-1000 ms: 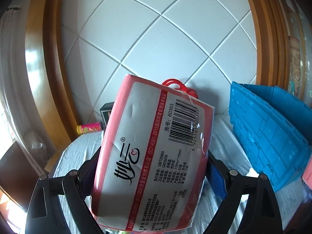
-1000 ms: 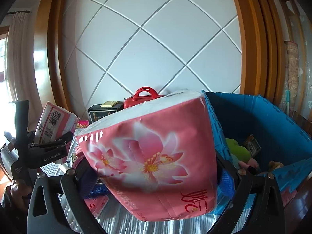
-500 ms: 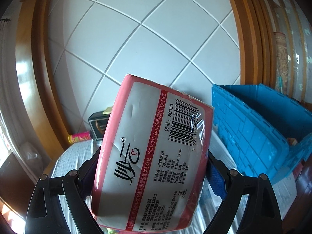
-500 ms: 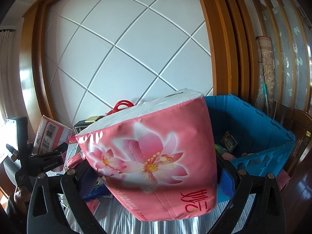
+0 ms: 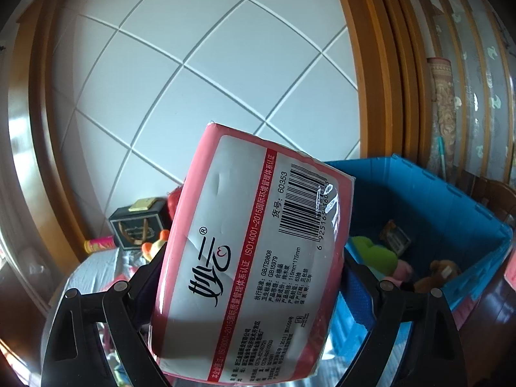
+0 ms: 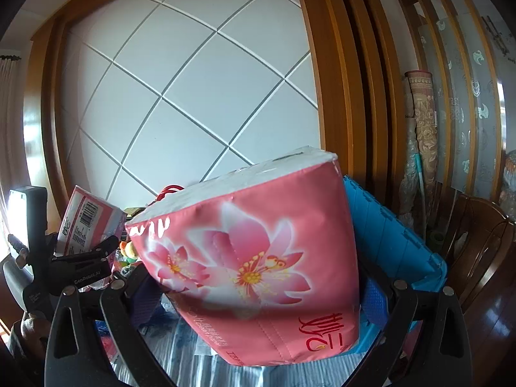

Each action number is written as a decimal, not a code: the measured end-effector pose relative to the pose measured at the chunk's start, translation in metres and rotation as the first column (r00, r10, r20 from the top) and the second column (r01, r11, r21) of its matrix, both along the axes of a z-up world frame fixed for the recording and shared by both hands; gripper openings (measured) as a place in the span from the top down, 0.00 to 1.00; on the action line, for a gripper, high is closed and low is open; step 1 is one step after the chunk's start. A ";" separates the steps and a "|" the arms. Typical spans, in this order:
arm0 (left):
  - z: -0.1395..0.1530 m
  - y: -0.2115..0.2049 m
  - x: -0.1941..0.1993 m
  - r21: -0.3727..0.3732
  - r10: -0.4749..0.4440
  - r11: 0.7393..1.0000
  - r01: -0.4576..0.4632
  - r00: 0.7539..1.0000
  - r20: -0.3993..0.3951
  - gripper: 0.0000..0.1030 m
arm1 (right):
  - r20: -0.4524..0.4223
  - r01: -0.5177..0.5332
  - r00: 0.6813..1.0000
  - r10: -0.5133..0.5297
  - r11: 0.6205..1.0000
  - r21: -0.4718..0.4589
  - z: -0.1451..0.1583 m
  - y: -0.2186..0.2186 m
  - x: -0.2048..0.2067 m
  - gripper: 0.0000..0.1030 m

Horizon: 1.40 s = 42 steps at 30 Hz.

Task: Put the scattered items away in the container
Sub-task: 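Lift the pad package and tissue pack and carry them over the blue crate, then lower the pad package and tissue pack into the crate and open both tools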

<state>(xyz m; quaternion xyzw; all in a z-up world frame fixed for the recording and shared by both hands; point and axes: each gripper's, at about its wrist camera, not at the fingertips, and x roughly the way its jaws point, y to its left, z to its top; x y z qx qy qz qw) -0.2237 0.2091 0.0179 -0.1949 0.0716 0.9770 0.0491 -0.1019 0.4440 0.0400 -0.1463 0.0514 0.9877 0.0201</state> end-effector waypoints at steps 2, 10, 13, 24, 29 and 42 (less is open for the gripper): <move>0.002 0.024 -0.003 -0.002 -0.005 1.000 0.005 1.000 0.000 0.09 | -0.006 0.003 1.000 -0.003 1.000 0.001 0.002 0.020 -0.001 0.02; 0.009 0.103 -0.012 -0.034 -0.026 0.999 0.026 1.000 0.002 0.09 | 0.012 -0.003 1.000 0.003 1.000 0.000 0.004 0.083 -0.020 0.02; 0.011 0.128 -0.020 -0.047 -0.028 0.998 0.028 1.000 0.004 0.09 | 0.017 -0.019 1.000 0.019 1.000 -0.004 0.006 0.096 -0.032 0.02; 0.013 0.180 -0.061 -0.074 -0.023 0.997 0.025 0.999 0.032 0.09 | 0.064 -0.018 0.998 0.022 0.998 -0.061 0.003 0.141 -0.092 0.02; 0.012 0.191 -0.072 -0.076 -0.031 0.997 0.034 0.999 0.031 0.09 | 0.104 0.006 0.995 0.003 0.996 -0.089 -0.010 0.159 -0.117 0.02; 0.013 0.198 -0.093 -0.059 -0.020 0.998 0.024 0.998 0.054 0.08 | 0.177 0.052 0.984 -0.032 0.993 -0.107 -0.030 0.178 -0.152 0.02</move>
